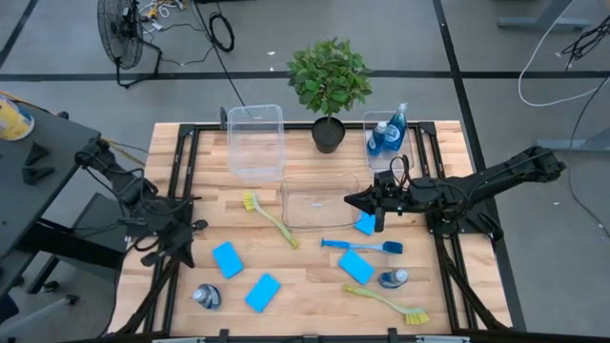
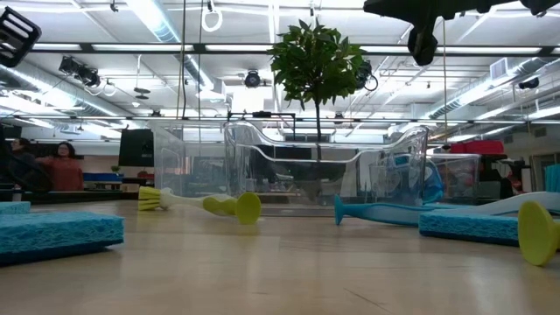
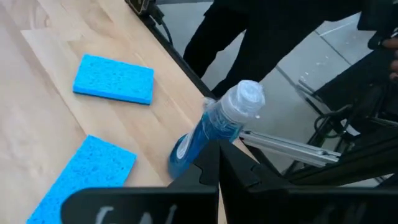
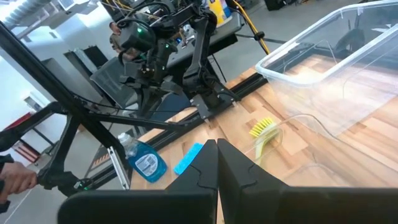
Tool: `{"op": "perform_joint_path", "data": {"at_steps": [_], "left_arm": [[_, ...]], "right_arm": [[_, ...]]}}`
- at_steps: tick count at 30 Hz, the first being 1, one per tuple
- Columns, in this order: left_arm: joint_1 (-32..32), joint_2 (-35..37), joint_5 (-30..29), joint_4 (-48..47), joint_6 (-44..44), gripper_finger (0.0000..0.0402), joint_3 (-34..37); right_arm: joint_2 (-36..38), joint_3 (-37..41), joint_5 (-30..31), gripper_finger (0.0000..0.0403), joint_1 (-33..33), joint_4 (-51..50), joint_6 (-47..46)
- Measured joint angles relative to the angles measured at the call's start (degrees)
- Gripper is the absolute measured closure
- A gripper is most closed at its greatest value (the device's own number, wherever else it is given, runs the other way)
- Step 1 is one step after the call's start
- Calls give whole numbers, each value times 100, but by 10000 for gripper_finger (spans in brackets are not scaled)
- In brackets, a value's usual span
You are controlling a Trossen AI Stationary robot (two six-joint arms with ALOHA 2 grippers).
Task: Pick & Place Kitchen Sink Supplies
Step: Put the dish soap into the top transparent bin
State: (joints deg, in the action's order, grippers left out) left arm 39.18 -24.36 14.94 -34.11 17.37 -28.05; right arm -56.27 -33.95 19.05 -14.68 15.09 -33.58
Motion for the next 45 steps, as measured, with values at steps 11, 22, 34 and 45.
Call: {"op": "perform_joint_path", "data": {"at_steps": [11,22,34,45], "left_arm": [[383,0,-161,233,-254,401,258],[749,-547,-334,517,-364,401,422],[835,-1421,-376,554,38,383,422],[833,-1746,-223,788,147,284,420]], "right_arm": [[0,0,0,403,0,-26,0],[-2,0,0,403,0,-74,105],[-2,0,-2,403,0,-111,111],[-2,0,-61,403,0,-111,132]]}}
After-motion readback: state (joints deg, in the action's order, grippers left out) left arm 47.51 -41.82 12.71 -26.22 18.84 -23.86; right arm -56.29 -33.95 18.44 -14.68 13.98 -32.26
